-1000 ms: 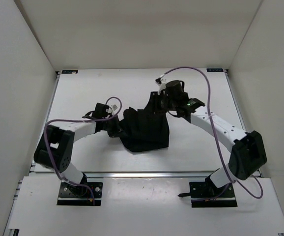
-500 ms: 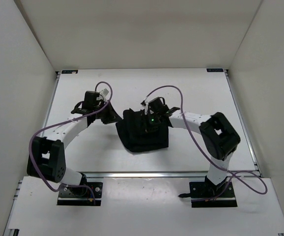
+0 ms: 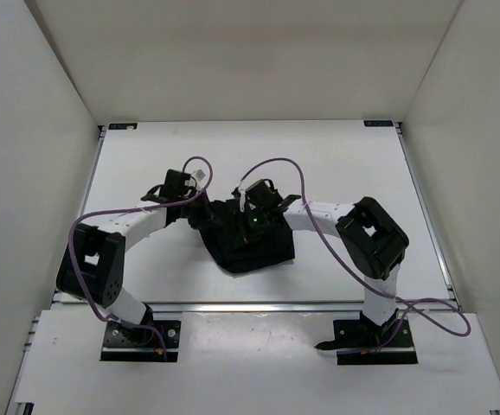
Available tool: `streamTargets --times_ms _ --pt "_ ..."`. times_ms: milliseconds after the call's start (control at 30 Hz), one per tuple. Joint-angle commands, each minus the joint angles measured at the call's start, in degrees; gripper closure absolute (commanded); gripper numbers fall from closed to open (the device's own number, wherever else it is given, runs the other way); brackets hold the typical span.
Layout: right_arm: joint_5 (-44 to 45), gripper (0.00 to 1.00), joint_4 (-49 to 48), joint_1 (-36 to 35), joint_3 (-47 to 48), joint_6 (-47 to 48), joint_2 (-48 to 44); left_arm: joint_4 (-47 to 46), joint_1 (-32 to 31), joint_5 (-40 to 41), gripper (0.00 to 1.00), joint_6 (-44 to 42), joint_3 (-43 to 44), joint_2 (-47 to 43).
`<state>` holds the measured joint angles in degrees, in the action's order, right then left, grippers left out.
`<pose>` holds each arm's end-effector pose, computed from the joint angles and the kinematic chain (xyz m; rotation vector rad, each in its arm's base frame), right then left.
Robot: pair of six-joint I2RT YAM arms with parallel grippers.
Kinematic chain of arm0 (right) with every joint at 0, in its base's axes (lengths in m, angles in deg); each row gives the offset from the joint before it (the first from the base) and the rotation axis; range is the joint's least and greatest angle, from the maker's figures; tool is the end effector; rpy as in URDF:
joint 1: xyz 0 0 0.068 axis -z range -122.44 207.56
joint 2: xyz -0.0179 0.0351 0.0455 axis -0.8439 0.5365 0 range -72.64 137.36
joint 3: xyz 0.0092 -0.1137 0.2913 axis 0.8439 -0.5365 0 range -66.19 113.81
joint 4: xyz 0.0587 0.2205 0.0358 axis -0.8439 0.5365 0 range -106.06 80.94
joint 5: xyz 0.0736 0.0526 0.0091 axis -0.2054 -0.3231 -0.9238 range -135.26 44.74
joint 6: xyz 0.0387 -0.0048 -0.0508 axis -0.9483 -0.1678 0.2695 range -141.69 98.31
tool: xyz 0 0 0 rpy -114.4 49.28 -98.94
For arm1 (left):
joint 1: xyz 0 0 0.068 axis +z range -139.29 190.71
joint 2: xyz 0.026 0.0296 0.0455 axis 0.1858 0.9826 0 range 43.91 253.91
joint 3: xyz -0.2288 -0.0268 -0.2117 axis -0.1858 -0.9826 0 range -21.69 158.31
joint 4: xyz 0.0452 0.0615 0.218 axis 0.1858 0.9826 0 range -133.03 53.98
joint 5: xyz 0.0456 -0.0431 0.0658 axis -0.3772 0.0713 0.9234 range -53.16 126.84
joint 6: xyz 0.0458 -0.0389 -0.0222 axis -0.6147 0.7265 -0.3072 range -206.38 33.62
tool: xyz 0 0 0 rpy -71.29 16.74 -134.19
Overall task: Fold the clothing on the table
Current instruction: Fold the skirt
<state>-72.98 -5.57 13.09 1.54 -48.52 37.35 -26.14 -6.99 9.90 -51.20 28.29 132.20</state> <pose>0.2644 0.2919 0.2082 -0.6332 2.6229 1.0674 0.2618 -0.1071 0.2370 -0.2060 2.6485 -0.9378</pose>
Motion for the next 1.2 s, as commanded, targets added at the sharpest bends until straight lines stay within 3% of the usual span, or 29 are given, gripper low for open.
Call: streamTargets --times_ms 0,233,333,467,633,800,867,933,1033,1067,1100,1167 --pt "2.1 1.00 2.7 1.7 0.2 1.4 -6.2 -2.2 -2.3 2.8 1.00 -0.5 0.5 1.5" --pt "4.6 1.00 9.6 6.9 1.8 4.9 -16.0 -4.6 -2.5 4.8 1.00 1.1 -2.7 8.6" --pt "8.4 1.00 14.1 10.4 0.8 7.2 -15.8 -6.4 -2.3 3.2 1.00 2.4 -4.0 8.1" --pt "5.7 0.98 15.6 16.8 -0.2 7.7 -14.7 -2.2 -2.8 5.7 0.97 0.0 -0.2 3.9" --pt "3.4 0.93 11.5 20.8 -5.9 9.3 -14.2 5.8 -1.2 6.8 0.72 -4.3 5.0 -3.5" --pt "3.1 0.91 13.4 21.8 -6.6 9.9 -13.3 11.7 -0.8 8.8 0.63 -7.9 8.3 -10.2" --pt "3.6 0.79 14.3 21.7 -6.0 8.7 -14.3 14.1 -1.6 11.2 0.59 -9.6 7.2 -12.0" --pt "5.6 0.69 14.6 22.8 -5.2 6.9 -16.6 14.5 -0.6 10.6 0.49 -10.6 4.3 -14.4" --pt "7.1 0.58 16.6 25.6 -3.7 5.2 -19.5 15.1 1.1 7.0 0.20 -11.5 1.4 -16.0" --pt "7.4 0.57 17.8 26.4 -3.2 4.9 -20.6 15.9 0.4 7.2 0.17 -12.0 1.3 -16.7" --pt "8.6 0.55 19.3 27.5 -2.6 5.7 -21.7 16.5 0.2 8.0 0.04 -12.3 1.4 -16.8" --pt "13.3 0.43 21.3 28.6 -1.8 7.9 -23.0 17.4 -1.5 10.8 0.01 -12.8 1.1 -18.1"
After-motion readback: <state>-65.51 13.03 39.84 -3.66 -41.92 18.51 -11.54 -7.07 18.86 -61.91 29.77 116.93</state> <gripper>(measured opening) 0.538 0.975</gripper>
